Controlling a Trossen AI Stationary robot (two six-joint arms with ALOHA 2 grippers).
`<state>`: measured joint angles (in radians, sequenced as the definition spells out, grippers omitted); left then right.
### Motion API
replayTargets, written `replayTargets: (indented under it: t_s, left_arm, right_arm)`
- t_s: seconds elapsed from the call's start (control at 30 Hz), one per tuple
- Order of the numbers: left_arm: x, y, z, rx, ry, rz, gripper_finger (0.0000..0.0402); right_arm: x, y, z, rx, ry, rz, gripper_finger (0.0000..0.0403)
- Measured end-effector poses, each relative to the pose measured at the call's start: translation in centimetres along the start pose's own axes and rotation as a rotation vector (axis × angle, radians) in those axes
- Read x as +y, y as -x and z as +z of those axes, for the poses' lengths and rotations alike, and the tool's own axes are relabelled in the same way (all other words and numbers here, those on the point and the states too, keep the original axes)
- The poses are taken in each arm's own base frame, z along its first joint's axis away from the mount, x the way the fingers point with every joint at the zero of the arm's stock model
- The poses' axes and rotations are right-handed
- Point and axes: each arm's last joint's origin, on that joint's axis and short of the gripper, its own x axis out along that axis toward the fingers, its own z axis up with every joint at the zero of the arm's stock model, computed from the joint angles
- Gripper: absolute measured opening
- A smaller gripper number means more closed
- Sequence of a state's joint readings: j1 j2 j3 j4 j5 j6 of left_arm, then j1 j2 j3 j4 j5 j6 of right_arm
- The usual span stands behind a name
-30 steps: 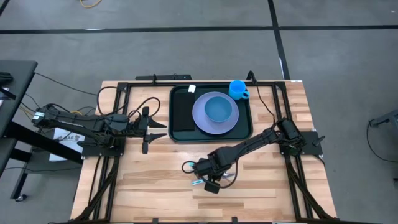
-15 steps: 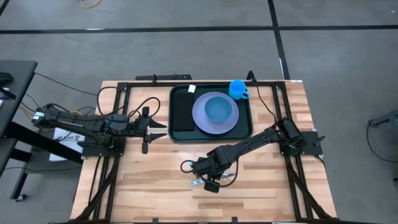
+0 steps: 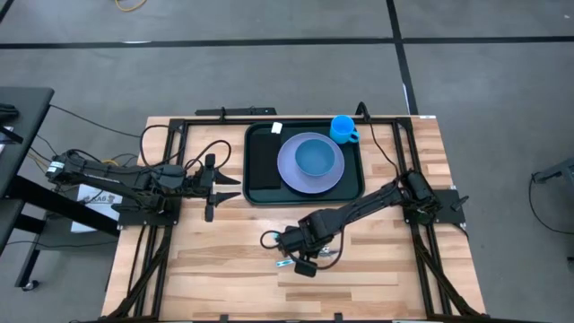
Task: Set up tray
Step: Put the blue fork on the black napkin on the black tray
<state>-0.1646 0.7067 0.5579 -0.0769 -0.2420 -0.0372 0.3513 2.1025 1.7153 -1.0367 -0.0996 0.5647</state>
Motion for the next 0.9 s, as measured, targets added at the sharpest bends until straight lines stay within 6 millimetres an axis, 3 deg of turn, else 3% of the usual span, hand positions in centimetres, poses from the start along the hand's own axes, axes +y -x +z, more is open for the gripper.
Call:
replayTargets:
  t_s: [0.53,0.9]
  left_arm:
    - [0.0,0.0,0.0,0.000,0.000,0.000,0.0135]
    - [0.0,0.0,-0.1,0.008,-0.002,0.000,0.0135]
  right_arm:
    - [-3.7,0.5,1.9,-0.003,0.035,-0.023,0.0000]
    - [-2.6,-1.3,0.9,0.024,0.058,0.073,0.0019]
